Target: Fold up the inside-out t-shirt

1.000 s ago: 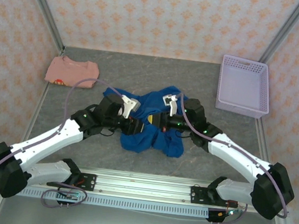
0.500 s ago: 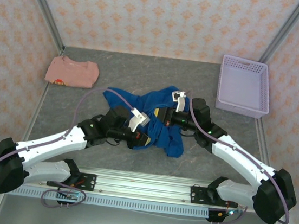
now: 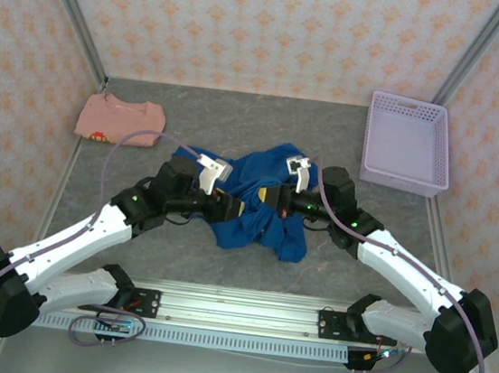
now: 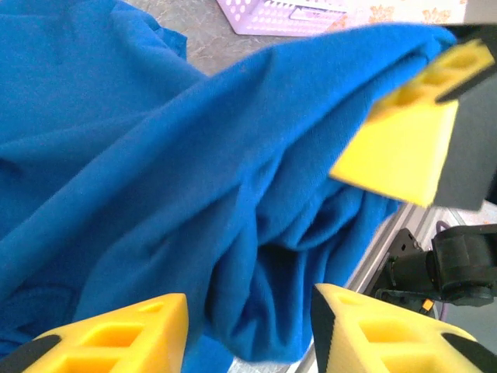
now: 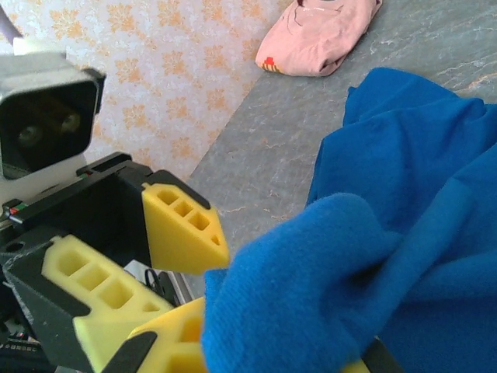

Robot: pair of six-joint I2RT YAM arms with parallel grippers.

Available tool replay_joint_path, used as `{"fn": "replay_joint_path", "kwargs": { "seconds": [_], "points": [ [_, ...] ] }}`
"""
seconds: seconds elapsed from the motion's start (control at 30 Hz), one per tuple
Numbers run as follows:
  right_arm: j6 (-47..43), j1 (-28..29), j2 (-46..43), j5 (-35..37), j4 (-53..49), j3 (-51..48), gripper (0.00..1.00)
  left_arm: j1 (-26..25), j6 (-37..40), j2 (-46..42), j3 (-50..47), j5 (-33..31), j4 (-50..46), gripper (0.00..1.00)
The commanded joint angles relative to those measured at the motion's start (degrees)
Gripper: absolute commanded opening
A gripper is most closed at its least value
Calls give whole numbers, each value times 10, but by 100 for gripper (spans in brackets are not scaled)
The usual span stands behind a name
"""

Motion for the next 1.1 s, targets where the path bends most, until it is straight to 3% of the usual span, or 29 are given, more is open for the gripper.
{"fn": "replay_joint_path", "kwargs": {
  "seconds": [0.0, 0.23, 0.27, 0.37, 0.43, 0.6, 0.8, 0.9, 1.07],
  "points": [
    [-13, -1, -13, -15, 18, -1, 0, 1, -8, 28, 32, 21, -7, 44],
    [-11, -1, -12, -17, 24, -1, 0, 1, 10, 75, 54, -2, -15, 42],
    [-10, -1, -12, -18, 25, -2, 0, 0, 8, 83, 56, 10, -4, 38],
    [-20, -1, -21, 4, 1, -2, 0, 0, -1, 90, 62, 49, 19, 9],
    [-32, -1, -36, 33, -26, -1, 0, 3, -6, 68, 47, 75, 43, 0],
    [-34, -1, -54, 39, -26, -13, 4, 17, -60, -37, -37, 149, 190, 0],
    [0, -1, -46, -28, 16, -15, 14, 17, -44, -79, -49, 158, 185, 0],
    [13, -1, -48, -51, 26, -13, 4, 17, -15, -81, -42, 113, 132, 0],
    [72, -1, -57, -60, 100, -32, 0, 17, 49, -41, 10, -104, -64, 0]
  ]
}}
